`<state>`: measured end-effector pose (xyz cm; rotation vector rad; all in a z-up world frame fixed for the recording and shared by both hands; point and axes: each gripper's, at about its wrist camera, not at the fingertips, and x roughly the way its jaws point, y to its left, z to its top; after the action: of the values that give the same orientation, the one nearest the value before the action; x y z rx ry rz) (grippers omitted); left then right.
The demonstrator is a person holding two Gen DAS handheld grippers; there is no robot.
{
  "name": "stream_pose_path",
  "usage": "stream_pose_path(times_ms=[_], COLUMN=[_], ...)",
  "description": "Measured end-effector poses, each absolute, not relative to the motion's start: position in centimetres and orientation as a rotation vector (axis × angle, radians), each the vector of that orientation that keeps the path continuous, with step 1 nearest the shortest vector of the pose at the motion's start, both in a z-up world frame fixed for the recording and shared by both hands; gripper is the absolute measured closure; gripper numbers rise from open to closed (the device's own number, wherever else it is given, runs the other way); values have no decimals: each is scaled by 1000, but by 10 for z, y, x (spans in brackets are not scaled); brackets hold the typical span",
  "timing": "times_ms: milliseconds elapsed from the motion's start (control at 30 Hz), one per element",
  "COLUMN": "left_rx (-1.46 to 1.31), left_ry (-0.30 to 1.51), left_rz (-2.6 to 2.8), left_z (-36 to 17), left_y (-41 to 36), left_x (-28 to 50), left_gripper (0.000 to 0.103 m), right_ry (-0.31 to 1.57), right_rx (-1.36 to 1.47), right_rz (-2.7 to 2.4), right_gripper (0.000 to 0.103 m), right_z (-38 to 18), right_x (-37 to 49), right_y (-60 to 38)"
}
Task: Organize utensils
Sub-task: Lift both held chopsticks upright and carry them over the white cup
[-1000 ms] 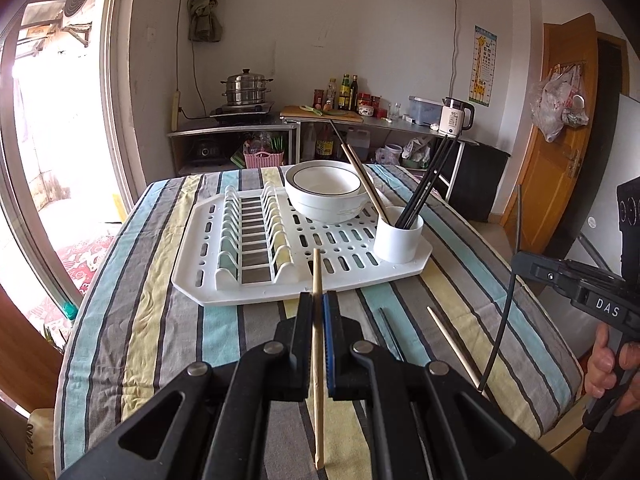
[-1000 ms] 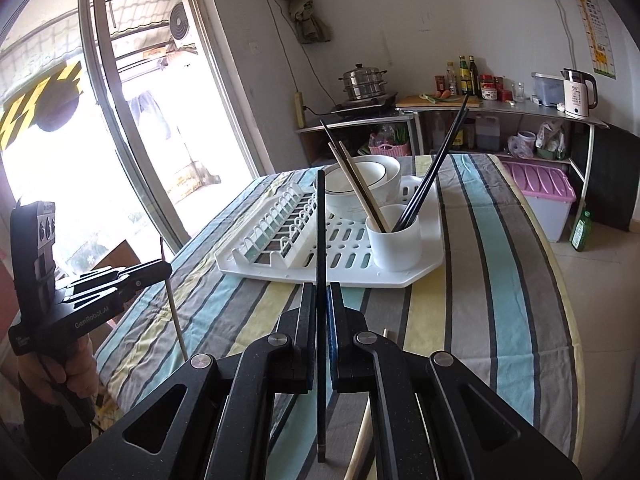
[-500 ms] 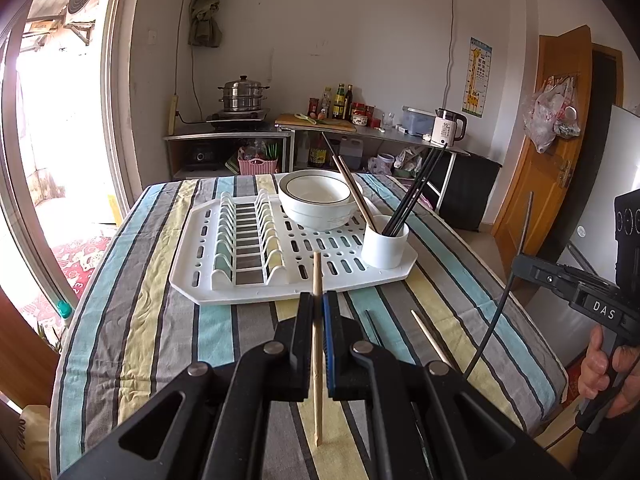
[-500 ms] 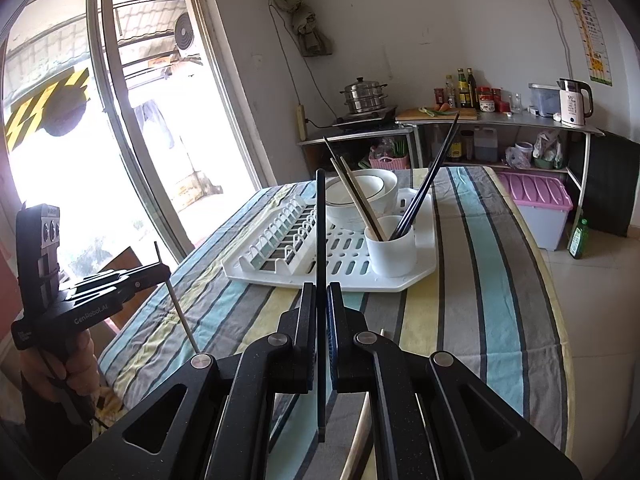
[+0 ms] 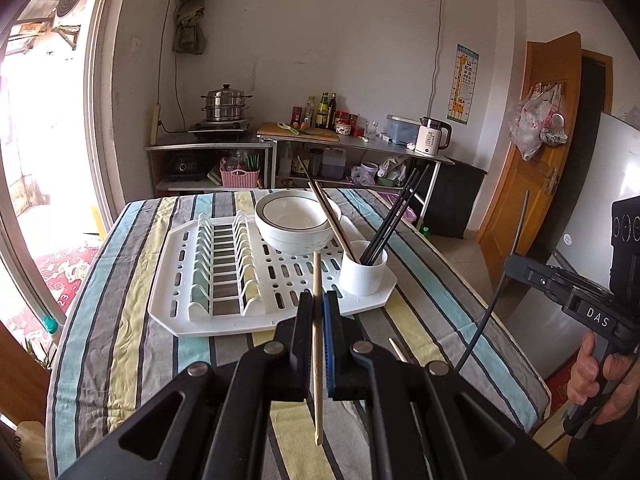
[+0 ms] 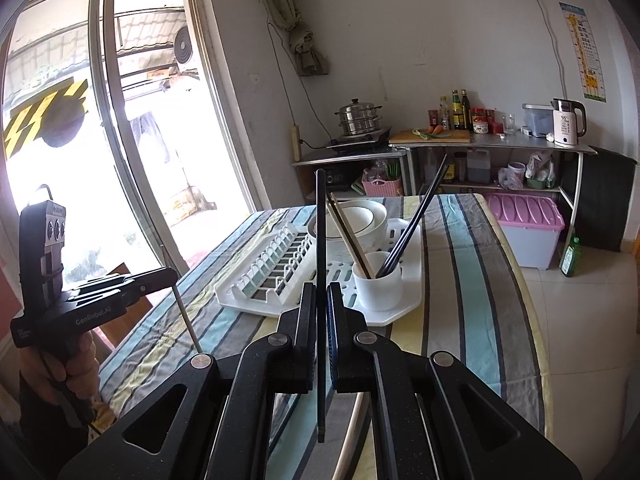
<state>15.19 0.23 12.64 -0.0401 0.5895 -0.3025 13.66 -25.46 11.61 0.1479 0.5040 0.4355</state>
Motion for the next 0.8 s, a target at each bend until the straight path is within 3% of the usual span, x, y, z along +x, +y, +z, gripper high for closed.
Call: stream_pose_path(times_ms=[800], left_rx=[-60], left_ry=[576], left_rz=[-396], left_z=[168], left_y=[-62], left_x=[272], left_gripper=[98], right_ry=[439], right_rx=[165], right_rz=[384], right_gripper=[98], right_z=[150], right_x=[233], right_y=[-274])
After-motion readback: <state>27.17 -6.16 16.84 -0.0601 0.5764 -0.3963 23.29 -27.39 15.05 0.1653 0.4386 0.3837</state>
